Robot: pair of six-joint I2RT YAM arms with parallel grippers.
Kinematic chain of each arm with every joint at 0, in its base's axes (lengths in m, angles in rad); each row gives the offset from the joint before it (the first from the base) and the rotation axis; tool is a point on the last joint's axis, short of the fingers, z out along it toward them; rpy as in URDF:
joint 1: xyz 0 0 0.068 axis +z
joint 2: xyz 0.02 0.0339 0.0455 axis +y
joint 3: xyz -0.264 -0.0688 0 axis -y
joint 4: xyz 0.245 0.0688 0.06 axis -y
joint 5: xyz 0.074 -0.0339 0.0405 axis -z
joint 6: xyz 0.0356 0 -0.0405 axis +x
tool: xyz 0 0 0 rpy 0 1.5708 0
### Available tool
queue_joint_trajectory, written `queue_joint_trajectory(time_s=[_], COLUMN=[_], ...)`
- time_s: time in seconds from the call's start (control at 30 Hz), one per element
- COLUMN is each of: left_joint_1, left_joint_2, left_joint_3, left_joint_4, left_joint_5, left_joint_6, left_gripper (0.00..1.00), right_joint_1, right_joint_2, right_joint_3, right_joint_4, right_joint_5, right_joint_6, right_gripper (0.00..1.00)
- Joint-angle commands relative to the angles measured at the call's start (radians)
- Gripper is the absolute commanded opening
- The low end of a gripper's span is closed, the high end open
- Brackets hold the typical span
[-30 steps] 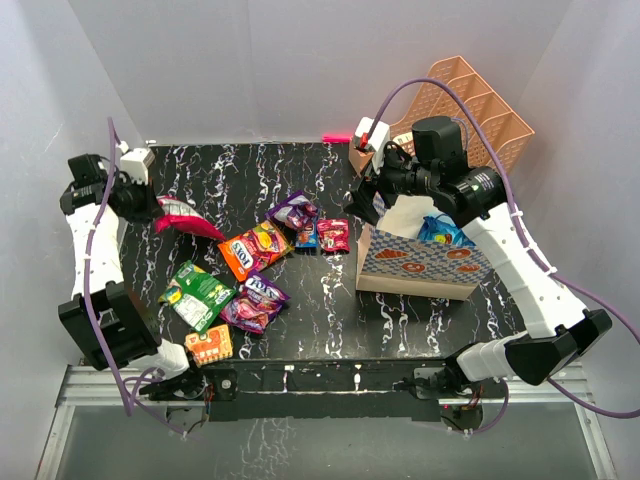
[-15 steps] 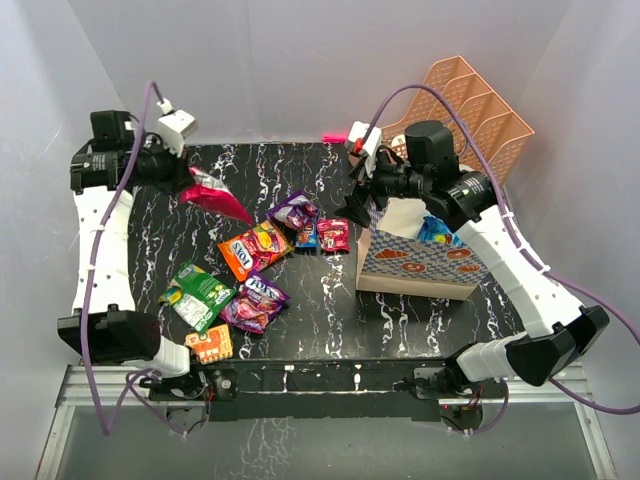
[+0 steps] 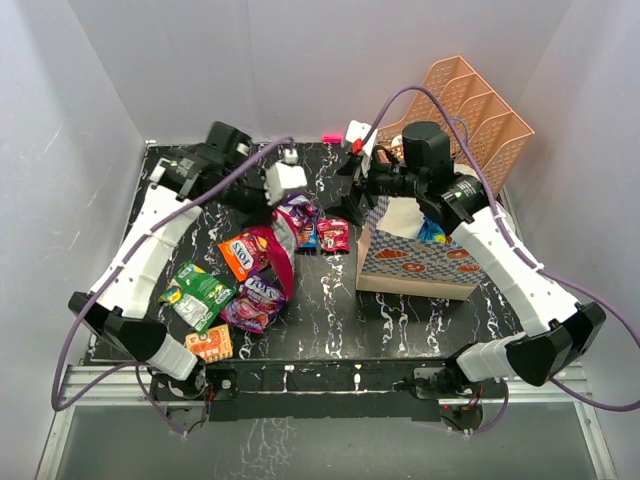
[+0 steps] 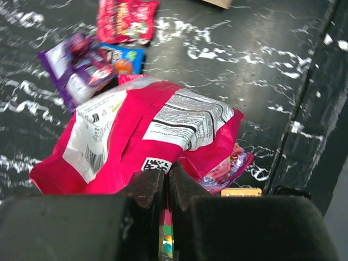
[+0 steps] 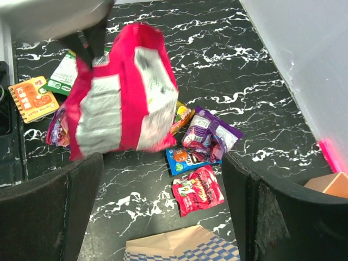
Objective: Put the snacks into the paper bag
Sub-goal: Pick up the snack from the center of the board, then place the snack in the paper bag.
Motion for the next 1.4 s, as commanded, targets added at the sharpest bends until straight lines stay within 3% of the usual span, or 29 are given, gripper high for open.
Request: queue_joint_trajectory(time_s=[0.0, 0.2, 0.57, 0.87, 1.0, 1.37], left_joint_1=[-0.122, -0.185, -0.198, -0.206, -0.214, -0.226], left_joint_2=[-0.001, -0.010, -0.104, -0.122, -0.119, -0.099], left_joint_3=[0.055, 0.069, 0.075, 0.031, 0.027, 0.028], left_joint_4=[-0.087, -0.152, -0.176, -0.174, -0.174, -0.169], left_joint_5=[-0.028, 0.082, 0.263, 0.313, 0.319, 0.328], left_joint_6=[0.101, 0.193, 0.312, 0.336, 0.339, 0.333], left_gripper=[0.00, 0.00, 0.00, 0.00, 0.00, 0.00], right_joint_1=[0.005, 0.004, -0.009, -0.007, -0.004, 0.043], right_joint_2=[-0.009, 0.013, 0.106, 0.155, 0.177, 0.198], right_joint_3=[-0.061, -0.105, -0.074, -0.037, -0.032, -0.032], right_joint_4=[0.124, 0.169, 0.171, 0.192, 0.240, 0.247], right_joint_5=[-0.022, -0.105, -0.455, -0.475, -0.493, -0.495], right_joint_6=[0.060, 0.119, 0.159, 0.193, 0.264, 0.272], right_gripper=[0.94, 0.93, 0.93, 0.93, 0.91, 0.84])
